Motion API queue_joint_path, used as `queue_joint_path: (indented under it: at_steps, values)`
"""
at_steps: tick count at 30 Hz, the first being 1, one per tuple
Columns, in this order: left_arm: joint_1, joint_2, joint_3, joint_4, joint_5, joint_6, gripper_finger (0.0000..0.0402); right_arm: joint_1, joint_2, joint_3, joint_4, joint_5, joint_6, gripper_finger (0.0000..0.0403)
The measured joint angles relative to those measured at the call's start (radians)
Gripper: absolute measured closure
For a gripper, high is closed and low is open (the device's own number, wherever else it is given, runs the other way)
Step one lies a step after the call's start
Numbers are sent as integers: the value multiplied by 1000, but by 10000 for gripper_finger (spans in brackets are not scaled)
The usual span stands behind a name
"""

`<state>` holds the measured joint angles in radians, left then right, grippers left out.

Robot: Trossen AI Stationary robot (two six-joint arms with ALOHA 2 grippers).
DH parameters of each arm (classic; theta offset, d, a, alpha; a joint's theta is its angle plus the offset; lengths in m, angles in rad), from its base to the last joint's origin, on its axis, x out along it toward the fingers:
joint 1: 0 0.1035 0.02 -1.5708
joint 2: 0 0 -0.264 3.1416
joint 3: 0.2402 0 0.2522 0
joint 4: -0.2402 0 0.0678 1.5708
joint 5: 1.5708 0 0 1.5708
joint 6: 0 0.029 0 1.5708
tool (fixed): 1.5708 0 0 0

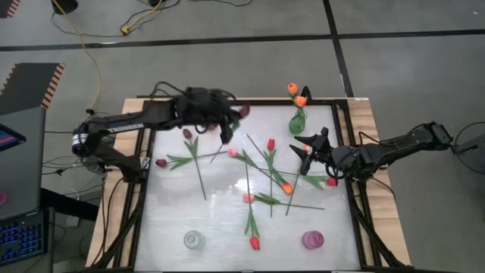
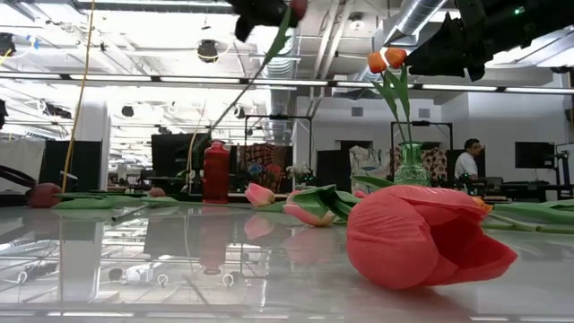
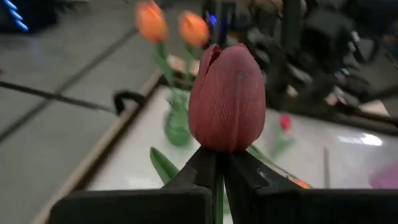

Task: Sort flowers into vase by color
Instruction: Put the dark red flower into the red vase

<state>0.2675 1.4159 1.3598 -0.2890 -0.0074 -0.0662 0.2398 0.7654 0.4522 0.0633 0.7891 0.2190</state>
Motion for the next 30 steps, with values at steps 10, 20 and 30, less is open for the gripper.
queue_joint_path:
  at_steps: [10, 20, 30]
  values:
    - [140, -70, 0, 124, -1, 126, 399, 0, 0, 0, 0, 2, 0, 200]
    - [301, -76, 0, 179, 0, 160, 399, 0, 0, 0, -1, 2, -2, 200]
    - [380, -76, 0, 201, 34, 150, 399, 0, 0, 0, -1, 2, -1, 200]
